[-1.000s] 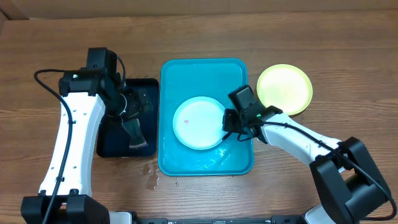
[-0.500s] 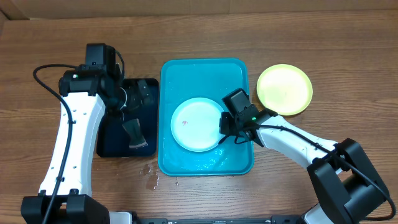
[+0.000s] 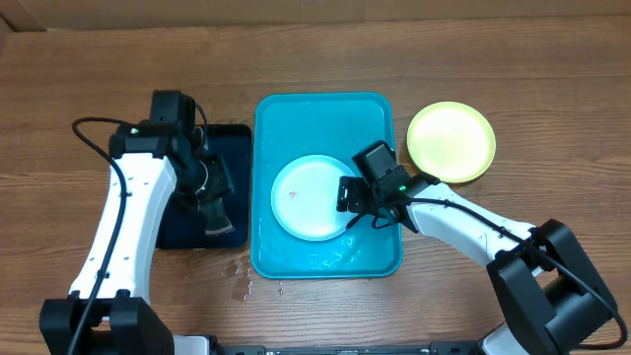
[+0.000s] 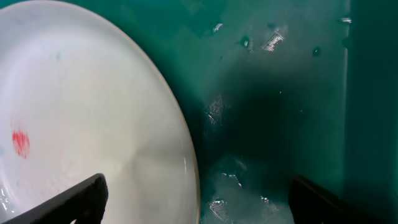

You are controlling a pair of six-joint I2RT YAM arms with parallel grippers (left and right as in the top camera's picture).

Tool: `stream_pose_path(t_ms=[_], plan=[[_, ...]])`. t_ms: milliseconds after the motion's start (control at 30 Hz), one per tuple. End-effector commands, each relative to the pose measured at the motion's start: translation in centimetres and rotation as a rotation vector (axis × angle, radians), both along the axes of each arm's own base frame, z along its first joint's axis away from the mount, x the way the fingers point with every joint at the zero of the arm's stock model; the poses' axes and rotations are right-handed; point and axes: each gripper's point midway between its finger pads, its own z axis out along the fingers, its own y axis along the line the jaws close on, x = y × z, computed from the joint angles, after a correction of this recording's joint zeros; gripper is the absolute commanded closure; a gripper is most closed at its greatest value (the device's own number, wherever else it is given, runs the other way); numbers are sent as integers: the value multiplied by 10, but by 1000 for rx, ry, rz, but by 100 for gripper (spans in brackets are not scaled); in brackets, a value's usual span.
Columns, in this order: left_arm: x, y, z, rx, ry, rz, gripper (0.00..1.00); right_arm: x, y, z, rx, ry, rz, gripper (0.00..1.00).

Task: Clean dirty plates on tray and stack at the side
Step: 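Reach the left gripper to the black tray and grasp the sponge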

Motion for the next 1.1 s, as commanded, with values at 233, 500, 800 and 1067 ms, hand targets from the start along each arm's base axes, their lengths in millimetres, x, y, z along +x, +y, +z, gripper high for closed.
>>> stream_pose_path(t_ms=[233, 500, 800, 1067], plan=[[8, 24, -19, 140, -26, 82, 44, 4, 3, 8, 13, -33, 3, 0], [11, 39, -23, 217, -26, 144, 55, 2, 2, 7, 7, -26, 2, 0], [3, 31, -67, 183, 133, 140, 62, 2, 2, 7, 8, -26, 2, 0], [-1, 24, -110, 150, 254, 128, 76, 2, 2, 7, 8, -26, 2, 0]])
